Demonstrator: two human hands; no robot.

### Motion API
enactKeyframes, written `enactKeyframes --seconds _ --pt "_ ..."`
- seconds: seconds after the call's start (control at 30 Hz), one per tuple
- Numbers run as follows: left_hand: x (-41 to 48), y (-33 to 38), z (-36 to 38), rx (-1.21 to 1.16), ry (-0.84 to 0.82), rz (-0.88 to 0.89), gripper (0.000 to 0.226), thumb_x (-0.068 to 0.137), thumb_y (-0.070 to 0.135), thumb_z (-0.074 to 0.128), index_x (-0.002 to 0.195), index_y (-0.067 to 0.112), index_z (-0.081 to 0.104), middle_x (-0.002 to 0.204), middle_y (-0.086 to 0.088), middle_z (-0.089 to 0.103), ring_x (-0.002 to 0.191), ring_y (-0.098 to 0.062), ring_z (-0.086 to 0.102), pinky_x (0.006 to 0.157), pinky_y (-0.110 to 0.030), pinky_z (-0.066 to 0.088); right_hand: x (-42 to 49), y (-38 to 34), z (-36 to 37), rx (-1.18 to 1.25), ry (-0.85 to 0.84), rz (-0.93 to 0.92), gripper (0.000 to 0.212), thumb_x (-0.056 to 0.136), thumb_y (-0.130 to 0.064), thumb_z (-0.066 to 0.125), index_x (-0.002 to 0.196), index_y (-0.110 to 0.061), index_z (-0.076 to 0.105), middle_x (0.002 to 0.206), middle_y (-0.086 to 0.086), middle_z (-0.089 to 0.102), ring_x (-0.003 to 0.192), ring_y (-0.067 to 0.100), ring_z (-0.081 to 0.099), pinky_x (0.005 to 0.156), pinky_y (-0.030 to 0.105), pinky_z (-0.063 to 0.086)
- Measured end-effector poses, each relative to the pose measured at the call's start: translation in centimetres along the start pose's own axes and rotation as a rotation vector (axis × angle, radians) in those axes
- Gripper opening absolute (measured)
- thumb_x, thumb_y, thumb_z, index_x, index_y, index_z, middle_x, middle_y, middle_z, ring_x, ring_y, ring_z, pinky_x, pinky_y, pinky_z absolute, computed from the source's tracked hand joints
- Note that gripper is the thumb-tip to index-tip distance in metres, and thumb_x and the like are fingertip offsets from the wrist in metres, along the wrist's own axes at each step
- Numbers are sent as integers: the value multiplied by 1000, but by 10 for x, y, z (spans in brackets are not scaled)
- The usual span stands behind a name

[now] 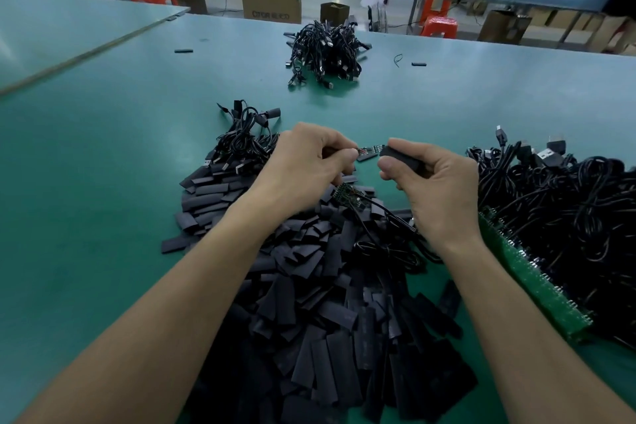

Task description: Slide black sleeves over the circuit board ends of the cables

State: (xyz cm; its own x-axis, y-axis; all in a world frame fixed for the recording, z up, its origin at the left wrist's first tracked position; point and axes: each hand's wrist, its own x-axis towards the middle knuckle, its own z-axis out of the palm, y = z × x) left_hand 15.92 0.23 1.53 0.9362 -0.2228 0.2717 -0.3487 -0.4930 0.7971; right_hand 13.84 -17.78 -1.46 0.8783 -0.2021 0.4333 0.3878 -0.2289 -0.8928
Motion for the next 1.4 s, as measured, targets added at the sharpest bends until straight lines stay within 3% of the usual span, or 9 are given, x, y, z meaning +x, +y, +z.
enactKeyframes --seconds 0.33,0.67,0.9,1.03,1.13,1.4 --pt "1 -1 -4 -36 -17 10 13 96 16 66 107 14 75 78 6 74 60 -1 67 65 -11 51 8 -3 1 61 -10 -6 27 78 -8 83 93 -26 70 79 -11 76 69 9 72 67 15 53" --pt "2 0 -3 -41 -38 34 17 98 10 63 110 8 74 83 3 74 64 2 68 65 -8 49 15 -11 3 84 -218 31 24 74 -7 85 89 -20 73 79 -5 77 70 11 73 63 16 53" --pt "1 2 -4 -68 -75 45 19 100 11 60 114 9 72 89 -1 77 76 -7 74 77 -18 57 19 -12 2 104 -228 30 20 76 -3 82 86 -18 73 73 -2 76 68 15 74 62 18 54" --pt "0 2 -4 -77 -28 12 11 94 21 69 103 13 71 77 5 75 71 -2 72 67 -9 51 17 -10 1 154 -203 51 19 77 -2 81 86 -16 73 75 1 77 67 16 74 61 18 54" --pt "-1 3 -3 -77 -12 26 7 93 20 71 87 18 72 76 3 75 67 -4 71 67 -12 53 17 -11 -1 174 -193 67 19 76 -3 82 86 -16 74 76 2 77 66 17 74 60 18 54" --pt "-2 5 1 52 -32 89 13 97 20 66 85 22 71 75 10 73 66 1 69 69 -17 56 14 -13 0 79 -207 -1 26 73 -2 84 90 -18 74 81 -5 78 73 10 74 66 16 54"
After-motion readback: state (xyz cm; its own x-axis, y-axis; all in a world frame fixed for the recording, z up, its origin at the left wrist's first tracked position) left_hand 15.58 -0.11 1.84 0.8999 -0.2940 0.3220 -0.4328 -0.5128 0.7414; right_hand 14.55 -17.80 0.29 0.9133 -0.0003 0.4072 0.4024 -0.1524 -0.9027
